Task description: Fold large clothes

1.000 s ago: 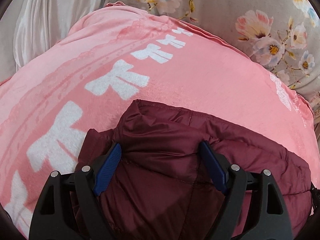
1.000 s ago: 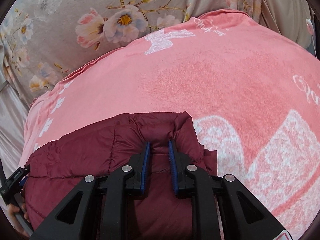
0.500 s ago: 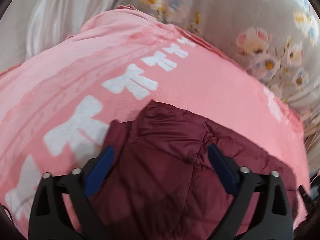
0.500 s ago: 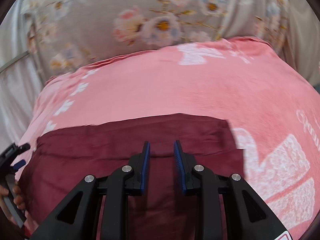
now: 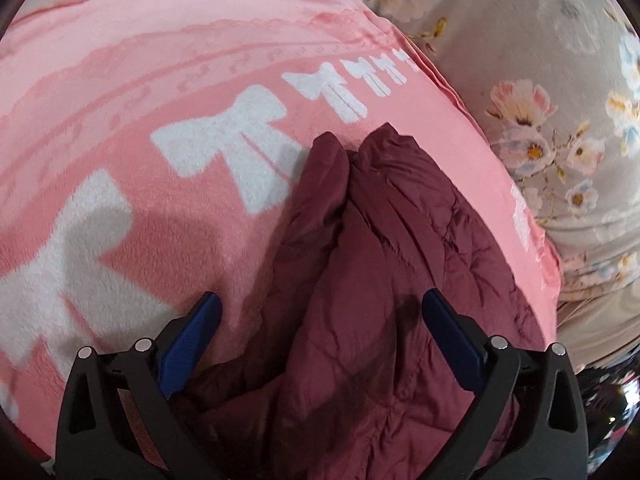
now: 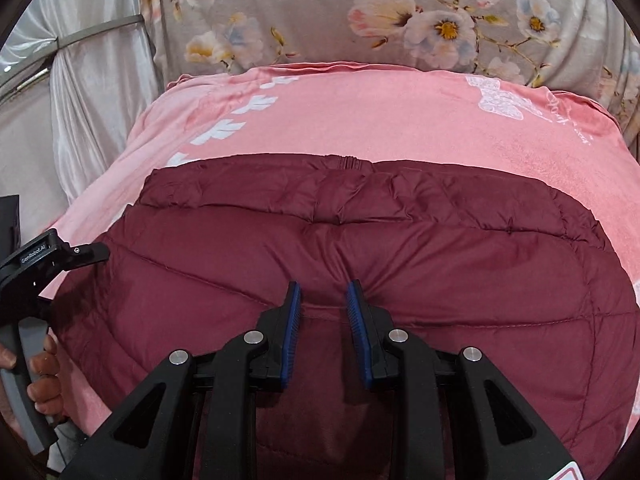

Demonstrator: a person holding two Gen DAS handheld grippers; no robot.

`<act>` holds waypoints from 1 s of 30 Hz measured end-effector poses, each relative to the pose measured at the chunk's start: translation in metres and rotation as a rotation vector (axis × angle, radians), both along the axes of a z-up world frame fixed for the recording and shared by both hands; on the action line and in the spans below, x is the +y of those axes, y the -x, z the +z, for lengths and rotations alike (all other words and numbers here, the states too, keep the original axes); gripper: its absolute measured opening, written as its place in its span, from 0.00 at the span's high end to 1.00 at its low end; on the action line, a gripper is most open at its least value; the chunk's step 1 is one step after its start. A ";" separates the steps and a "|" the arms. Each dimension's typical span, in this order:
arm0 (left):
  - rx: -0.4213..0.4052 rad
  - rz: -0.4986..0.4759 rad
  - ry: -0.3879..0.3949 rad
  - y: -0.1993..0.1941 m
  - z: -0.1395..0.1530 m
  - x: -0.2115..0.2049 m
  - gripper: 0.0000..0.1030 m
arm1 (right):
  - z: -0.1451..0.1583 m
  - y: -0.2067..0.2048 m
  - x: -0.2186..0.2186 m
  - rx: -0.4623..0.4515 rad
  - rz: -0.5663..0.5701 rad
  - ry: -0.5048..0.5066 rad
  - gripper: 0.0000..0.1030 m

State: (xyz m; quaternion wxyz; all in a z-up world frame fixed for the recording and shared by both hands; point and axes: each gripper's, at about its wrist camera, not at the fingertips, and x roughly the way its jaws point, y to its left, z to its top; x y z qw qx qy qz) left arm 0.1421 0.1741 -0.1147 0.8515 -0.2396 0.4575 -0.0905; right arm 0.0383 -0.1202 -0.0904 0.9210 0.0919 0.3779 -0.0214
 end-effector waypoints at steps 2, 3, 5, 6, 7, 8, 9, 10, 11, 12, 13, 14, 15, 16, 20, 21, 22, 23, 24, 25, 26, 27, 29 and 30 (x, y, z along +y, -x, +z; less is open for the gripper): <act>-0.009 -0.009 -0.033 -0.001 -0.001 -0.006 0.05 | -0.006 0.001 -0.005 0.003 -0.003 -0.005 0.75; -0.015 -0.011 -0.043 0.000 -0.002 -0.007 0.05 | -0.009 0.001 -0.005 0.003 -0.004 -0.003 0.75; -0.029 -0.028 -0.060 0.000 -0.002 -0.012 0.05 | -0.012 0.001 -0.003 0.002 -0.001 0.013 0.75; -0.032 -0.042 -0.061 0.001 -0.002 -0.015 0.06 | -0.014 0.000 -0.002 0.002 0.001 0.023 0.75; -0.033 -0.053 -0.049 0.001 -0.001 -0.015 0.09 | -0.015 0.000 -0.002 0.004 0.001 0.023 0.75; -0.033 -0.066 -0.032 0.002 -0.001 -0.016 0.19 | -0.016 -0.001 -0.003 0.007 0.003 0.018 0.75; -0.028 -0.077 -0.015 0.002 0.000 -0.017 0.31 | -0.017 -0.002 -0.004 0.010 0.004 0.010 0.75; -0.018 -0.098 0.014 0.002 0.001 -0.018 0.38 | -0.017 -0.002 -0.006 0.012 0.005 -0.005 0.75; -0.011 -0.116 0.046 0.002 0.001 -0.019 0.54 | -0.018 -0.002 -0.007 0.012 0.005 -0.016 0.75; -0.004 -0.130 0.077 0.003 0.002 -0.019 0.65 | -0.018 -0.002 -0.009 0.012 0.006 -0.026 0.75; -0.007 -0.138 0.090 0.005 0.005 -0.020 0.69 | -0.019 -0.002 -0.010 0.012 0.007 -0.032 0.75; -0.021 -0.145 0.090 0.008 0.009 -0.022 0.77 | -0.020 -0.002 -0.011 0.012 0.008 -0.036 0.75; -0.040 -0.152 0.088 0.012 0.016 -0.024 0.81 | -0.020 -0.002 -0.011 0.012 0.009 -0.038 0.75; -0.055 -0.156 0.088 0.015 0.021 -0.026 0.82 | -0.019 -0.002 -0.010 0.013 0.010 -0.040 0.75; -0.142 -0.192 0.108 0.032 0.060 -0.038 0.84 | -0.007 0.015 -0.018 -0.018 -0.001 -0.095 0.75; -0.165 -0.208 0.117 0.036 0.071 -0.041 0.85 | -0.001 0.025 -0.021 -0.037 -0.001 -0.118 0.75; -0.193 -0.229 0.124 0.041 0.084 -0.046 0.85 | 0.003 0.031 -0.024 -0.044 0.001 -0.122 0.75; -0.217 -0.247 0.125 0.045 0.096 -0.051 0.85 | 0.007 0.042 -0.026 -0.050 -0.003 -0.120 0.75; -0.234 -0.260 0.125 0.049 0.104 -0.056 0.85 | 0.011 0.052 -0.029 -0.054 -0.008 -0.122 0.75; -0.255 -0.278 0.126 0.054 0.114 -0.062 0.85 | 0.012 0.059 -0.032 -0.057 -0.008 -0.128 0.75; -0.270 -0.292 0.124 0.058 0.121 -0.069 0.85 | 0.013 0.066 -0.034 -0.058 -0.009 -0.131 0.77; -0.282 -0.306 0.121 0.061 0.127 -0.075 0.85 | 0.013 0.076 -0.037 -0.056 -0.015 -0.130 0.77; -0.311 -0.339 0.107 0.069 0.138 -0.093 0.85 | 0.012 0.088 -0.041 -0.050 -0.020 -0.134 0.79; -0.322 -0.353 0.095 0.074 0.143 -0.102 0.85 | 0.011 0.095 -0.042 -0.048 -0.021 -0.134 0.80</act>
